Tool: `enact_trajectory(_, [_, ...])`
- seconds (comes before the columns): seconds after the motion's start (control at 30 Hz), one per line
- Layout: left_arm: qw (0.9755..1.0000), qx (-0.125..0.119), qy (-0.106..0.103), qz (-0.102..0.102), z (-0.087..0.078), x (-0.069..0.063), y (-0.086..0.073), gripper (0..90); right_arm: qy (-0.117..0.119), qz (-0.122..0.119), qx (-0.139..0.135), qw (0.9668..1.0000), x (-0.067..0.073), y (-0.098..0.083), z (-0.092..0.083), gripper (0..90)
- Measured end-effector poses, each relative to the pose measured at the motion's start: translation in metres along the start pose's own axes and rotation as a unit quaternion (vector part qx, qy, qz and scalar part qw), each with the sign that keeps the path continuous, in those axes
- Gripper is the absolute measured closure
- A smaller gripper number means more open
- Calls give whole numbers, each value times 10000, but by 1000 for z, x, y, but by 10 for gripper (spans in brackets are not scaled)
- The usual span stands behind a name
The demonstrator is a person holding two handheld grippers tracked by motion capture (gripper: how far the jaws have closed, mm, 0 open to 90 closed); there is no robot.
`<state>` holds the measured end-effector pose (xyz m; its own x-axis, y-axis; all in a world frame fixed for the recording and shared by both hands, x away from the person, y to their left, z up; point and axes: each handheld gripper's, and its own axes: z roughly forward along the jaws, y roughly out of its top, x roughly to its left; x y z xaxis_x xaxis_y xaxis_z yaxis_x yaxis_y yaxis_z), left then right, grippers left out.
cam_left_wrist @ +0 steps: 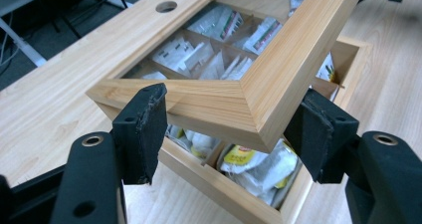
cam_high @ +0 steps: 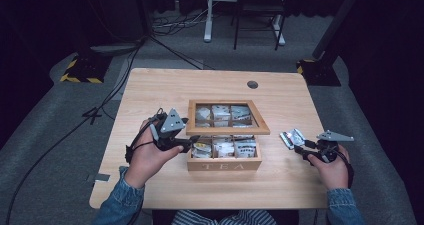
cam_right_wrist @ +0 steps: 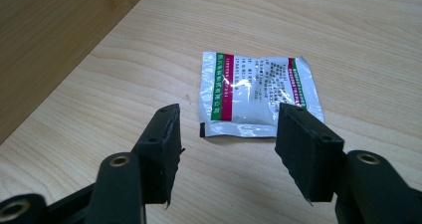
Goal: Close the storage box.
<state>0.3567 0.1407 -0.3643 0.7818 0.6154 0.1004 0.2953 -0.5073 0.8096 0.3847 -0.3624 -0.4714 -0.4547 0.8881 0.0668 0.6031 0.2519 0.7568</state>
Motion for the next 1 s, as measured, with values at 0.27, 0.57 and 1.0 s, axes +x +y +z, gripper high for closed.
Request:
enact_trajectory(0.27, [9995,295,-108,6,-1,-5,-4,361,16,35,9,10000,-3,2,2,444])
enact_trajectory(0.57, [9974,673,-242,65,3,-7,-7,352,34,59,43,10000,-2,3,4,443])
enact_trajectory(1.0, [9905,1297,-421,198,12,-10,-11,330,35,63,28,10000,-3,3,3,441])
